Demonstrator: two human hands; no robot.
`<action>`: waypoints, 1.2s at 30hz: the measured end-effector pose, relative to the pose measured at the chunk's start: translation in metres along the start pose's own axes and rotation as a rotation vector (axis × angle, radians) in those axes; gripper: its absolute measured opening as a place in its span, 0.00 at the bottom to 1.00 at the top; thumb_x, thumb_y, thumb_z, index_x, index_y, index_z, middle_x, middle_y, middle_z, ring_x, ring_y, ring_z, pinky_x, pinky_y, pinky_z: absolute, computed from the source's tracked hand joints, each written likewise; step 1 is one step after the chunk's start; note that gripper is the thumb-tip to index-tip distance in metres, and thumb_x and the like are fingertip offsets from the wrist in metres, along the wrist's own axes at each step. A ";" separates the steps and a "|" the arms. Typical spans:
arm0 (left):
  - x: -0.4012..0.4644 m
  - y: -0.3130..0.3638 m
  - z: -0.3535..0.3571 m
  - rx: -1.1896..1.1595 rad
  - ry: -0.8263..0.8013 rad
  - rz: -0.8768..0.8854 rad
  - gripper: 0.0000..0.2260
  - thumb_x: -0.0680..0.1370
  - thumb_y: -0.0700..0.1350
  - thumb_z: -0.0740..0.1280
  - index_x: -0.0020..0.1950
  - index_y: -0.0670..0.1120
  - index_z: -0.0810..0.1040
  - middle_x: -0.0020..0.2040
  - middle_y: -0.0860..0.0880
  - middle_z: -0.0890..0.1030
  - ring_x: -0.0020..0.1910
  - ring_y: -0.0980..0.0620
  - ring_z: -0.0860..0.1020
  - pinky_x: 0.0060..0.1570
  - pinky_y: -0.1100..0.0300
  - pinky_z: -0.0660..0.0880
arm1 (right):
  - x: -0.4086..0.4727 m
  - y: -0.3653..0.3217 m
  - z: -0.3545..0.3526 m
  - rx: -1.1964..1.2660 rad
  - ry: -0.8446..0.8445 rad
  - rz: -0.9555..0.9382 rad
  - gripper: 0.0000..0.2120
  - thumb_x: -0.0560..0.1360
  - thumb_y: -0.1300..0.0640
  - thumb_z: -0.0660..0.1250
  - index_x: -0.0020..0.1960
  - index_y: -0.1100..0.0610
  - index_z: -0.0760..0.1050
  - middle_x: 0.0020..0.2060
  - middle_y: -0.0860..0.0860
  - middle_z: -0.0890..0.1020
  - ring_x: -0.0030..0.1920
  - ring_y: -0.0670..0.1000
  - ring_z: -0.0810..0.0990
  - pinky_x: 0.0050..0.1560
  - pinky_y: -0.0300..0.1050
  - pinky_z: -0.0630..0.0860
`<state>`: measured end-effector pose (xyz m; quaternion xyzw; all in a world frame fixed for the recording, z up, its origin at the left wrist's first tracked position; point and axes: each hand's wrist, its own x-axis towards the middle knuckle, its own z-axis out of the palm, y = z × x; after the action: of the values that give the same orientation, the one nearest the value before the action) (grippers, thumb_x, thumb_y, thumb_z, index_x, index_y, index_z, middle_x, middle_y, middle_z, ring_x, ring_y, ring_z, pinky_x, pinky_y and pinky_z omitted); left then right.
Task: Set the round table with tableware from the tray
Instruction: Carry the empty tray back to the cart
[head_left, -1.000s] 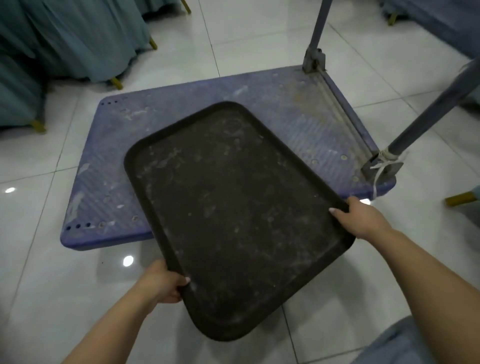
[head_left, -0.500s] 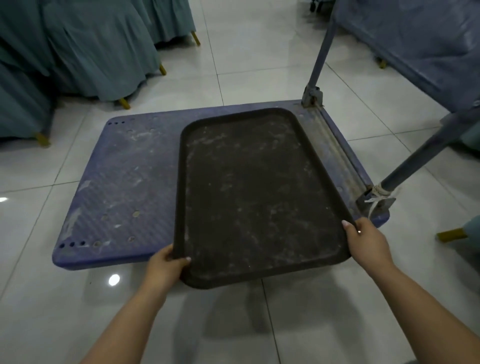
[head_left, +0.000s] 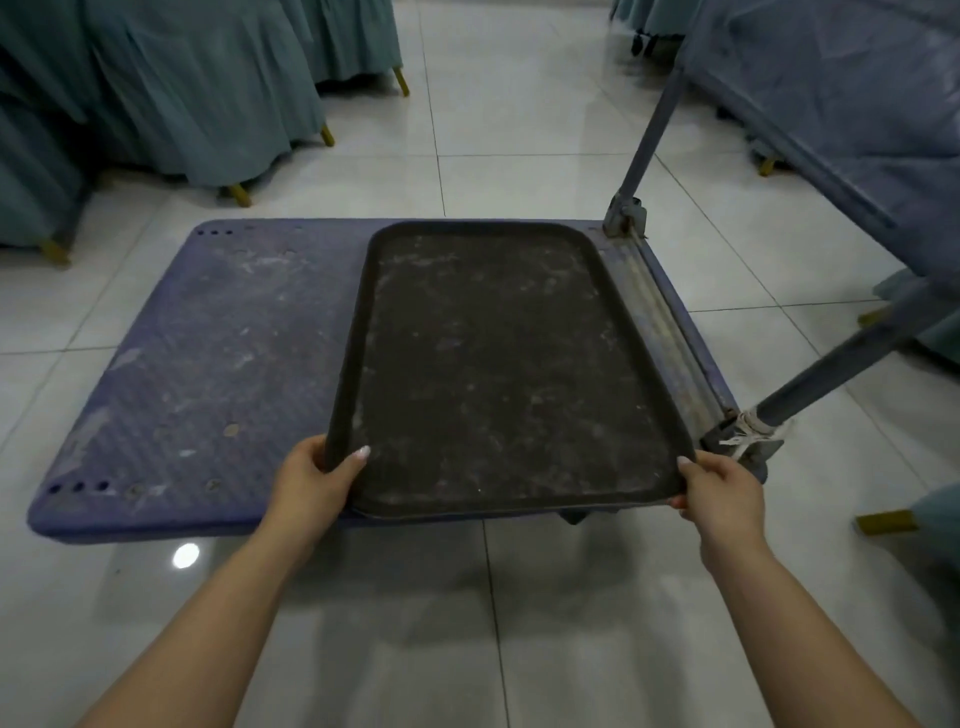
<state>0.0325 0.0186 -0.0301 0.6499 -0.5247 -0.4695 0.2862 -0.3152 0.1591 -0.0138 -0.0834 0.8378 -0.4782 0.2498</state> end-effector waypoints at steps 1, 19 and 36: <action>0.003 0.001 0.006 -0.031 -0.012 0.013 0.12 0.76 0.41 0.71 0.58 0.42 0.78 0.47 0.47 0.83 0.48 0.48 0.81 0.49 0.54 0.78 | 0.002 0.000 -0.001 0.041 0.004 0.003 0.13 0.78 0.60 0.66 0.61 0.60 0.76 0.45 0.56 0.82 0.35 0.53 0.77 0.35 0.44 0.74; 0.029 0.001 0.046 0.060 -0.096 0.172 0.18 0.78 0.31 0.62 0.62 0.49 0.79 0.47 0.57 0.82 0.51 0.54 0.81 0.56 0.57 0.77 | 0.015 0.011 0.003 0.342 -0.068 0.122 0.19 0.74 0.75 0.63 0.61 0.60 0.76 0.48 0.55 0.79 0.46 0.53 0.79 0.38 0.36 0.81; 0.024 -0.002 0.051 0.190 -0.050 0.119 0.19 0.77 0.34 0.65 0.62 0.54 0.79 0.38 0.51 0.83 0.40 0.53 0.82 0.38 0.61 0.79 | 0.014 0.008 0.003 0.489 -0.003 0.105 0.15 0.75 0.72 0.64 0.58 0.59 0.74 0.53 0.59 0.79 0.53 0.55 0.81 0.58 0.45 0.77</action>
<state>-0.0132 0.0026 -0.0592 0.6301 -0.6114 -0.4157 0.2375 -0.3256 0.1558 -0.0263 0.0227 0.7002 -0.6528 0.2883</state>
